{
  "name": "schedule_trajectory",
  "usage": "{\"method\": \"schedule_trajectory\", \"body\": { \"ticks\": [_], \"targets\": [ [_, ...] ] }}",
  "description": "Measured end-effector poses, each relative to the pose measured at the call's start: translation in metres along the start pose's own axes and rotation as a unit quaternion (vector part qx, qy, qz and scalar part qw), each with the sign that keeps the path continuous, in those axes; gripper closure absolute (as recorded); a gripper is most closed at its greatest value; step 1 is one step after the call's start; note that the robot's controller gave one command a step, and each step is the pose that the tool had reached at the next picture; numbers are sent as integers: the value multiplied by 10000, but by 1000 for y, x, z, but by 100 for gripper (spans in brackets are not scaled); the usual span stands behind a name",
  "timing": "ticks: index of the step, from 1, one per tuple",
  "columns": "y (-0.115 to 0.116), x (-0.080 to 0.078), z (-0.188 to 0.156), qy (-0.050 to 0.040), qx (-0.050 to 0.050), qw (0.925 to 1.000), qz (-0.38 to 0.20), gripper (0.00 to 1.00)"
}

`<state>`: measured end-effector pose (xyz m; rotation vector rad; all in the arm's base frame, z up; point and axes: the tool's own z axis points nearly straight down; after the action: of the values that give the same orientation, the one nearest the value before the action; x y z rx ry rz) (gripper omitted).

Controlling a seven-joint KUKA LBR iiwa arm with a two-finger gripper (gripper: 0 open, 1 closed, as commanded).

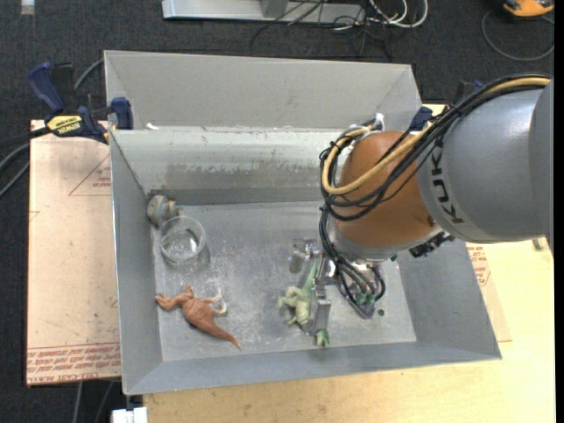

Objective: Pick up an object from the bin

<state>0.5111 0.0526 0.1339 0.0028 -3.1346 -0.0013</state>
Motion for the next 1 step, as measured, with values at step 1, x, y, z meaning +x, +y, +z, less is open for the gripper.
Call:
{"method": "schedule_trajectory", "body": {
  "ticks": [1],
  "targets": [
    [0,-2,-4,-35,-2,10000,12,0]
  ]
}}
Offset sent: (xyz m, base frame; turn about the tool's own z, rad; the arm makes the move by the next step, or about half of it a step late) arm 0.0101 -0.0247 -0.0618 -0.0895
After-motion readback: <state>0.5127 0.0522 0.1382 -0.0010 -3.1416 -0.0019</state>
